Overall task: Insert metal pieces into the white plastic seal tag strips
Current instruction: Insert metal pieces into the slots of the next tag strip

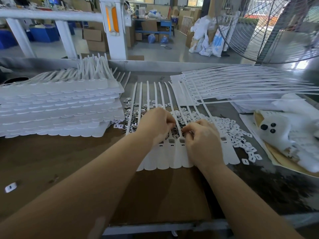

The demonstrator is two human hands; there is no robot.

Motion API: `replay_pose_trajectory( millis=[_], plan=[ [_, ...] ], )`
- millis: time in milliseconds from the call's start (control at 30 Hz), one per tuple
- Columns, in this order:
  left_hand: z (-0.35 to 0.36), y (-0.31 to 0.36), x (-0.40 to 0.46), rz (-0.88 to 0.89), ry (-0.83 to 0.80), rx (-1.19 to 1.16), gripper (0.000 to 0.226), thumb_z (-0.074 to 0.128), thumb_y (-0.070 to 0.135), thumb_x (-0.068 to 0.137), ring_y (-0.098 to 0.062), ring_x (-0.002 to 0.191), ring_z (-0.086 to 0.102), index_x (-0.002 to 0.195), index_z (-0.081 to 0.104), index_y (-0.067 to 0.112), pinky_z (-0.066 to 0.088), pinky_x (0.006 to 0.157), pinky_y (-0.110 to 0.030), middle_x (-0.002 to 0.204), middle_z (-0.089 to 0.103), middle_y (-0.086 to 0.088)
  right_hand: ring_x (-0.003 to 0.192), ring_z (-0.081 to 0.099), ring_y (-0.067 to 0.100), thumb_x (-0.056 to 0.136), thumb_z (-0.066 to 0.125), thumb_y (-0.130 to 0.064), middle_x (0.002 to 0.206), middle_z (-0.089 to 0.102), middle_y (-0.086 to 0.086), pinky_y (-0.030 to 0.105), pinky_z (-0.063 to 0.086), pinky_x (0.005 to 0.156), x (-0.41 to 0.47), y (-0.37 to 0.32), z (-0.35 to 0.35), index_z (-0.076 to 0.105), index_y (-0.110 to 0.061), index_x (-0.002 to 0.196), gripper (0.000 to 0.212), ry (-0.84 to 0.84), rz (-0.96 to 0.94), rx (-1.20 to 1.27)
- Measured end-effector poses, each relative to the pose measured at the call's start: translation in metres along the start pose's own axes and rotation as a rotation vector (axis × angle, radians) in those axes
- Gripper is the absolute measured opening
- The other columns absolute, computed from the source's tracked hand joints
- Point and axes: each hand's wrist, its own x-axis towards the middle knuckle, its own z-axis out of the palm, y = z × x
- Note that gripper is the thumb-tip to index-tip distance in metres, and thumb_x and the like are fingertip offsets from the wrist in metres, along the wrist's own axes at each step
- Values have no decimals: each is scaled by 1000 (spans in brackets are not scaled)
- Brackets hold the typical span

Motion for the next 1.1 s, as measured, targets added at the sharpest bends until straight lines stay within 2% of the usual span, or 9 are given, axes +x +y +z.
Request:
replay_pose_trajectory(
  millis=[100,200,367,500,600,767,833,900,1100],
  plan=[
    [5,2,7,-4,-7,92,19,53,13,92,-22,81,57,85,70,11,48,77,-30,92,64,-5,104,47,16,91,50,-16,104,56,-2,28,31,94,0,0,1,67,-20,100,20,4,-3,-10],
    [5,4,11,7,-20,136,19,54,13,92,-24,87,60,94,73,10,48,78,-29,97,67,-7,103,47,16,91,51,-16,104,56,-2,29,32,94,0,1,1,68,-20,100,19,4,-4,-13],
    [4,7,13,-18,-51,121,14,58,10,88,-23,75,58,79,66,16,50,74,-28,81,62,-7,103,48,17,90,52,-15,103,57,-1,30,33,94,0,1,1,68,-19,98,18,11,-10,-11],
    [3,8,13,-22,-18,62,10,62,12,88,-22,91,59,91,71,10,43,75,-24,98,66,-7,104,48,17,90,52,-15,104,57,-1,29,32,95,0,1,1,68,-19,98,18,6,-11,-9],
    [3,4,11,-21,3,-8,9,62,10,88,-19,92,60,91,70,11,40,74,-21,97,65,-2,105,48,16,90,52,-16,104,57,-2,28,30,94,0,1,1,68,-19,99,19,5,-13,-16],
    [-9,-7,1,-98,88,-352,6,65,9,85,-13,78,63,84,65,15,53,73,-24,82,66,2,102,47,15,90,51,-16,101,55,-3,28,29,91,0,1,2,68,-20,96,18,8,-6,-1],
    [-18,-15,-6,-136,62,-497,8,65,7,85,-8,68,65,84,67,15,55,66,-18,77,67,3,102,47,15,90,51,-16,101,55,-3,28,29,91,0,1,1,68,-20,96,18,5,-5,4],
    [-26,-23,-12,-168,15,-594,10,64,4,85,-11,68,69,82,69,12,56,67,-19,76,69,-1,102,47,16,90,51,-16,101,56,-3,29,30,92,0,1,1,68,-20,97,19,4,-10,3],
    [-35,-31,-27,-162,-96,-565,12,66,2,82,-16,66,69,76,68,11,52,57,-17,73,71,-6,102,47,18,90,52,-16,101,57,-1,32,32,95,0,0,0,68,-19,97,18,3,-22,2]
  ],
)
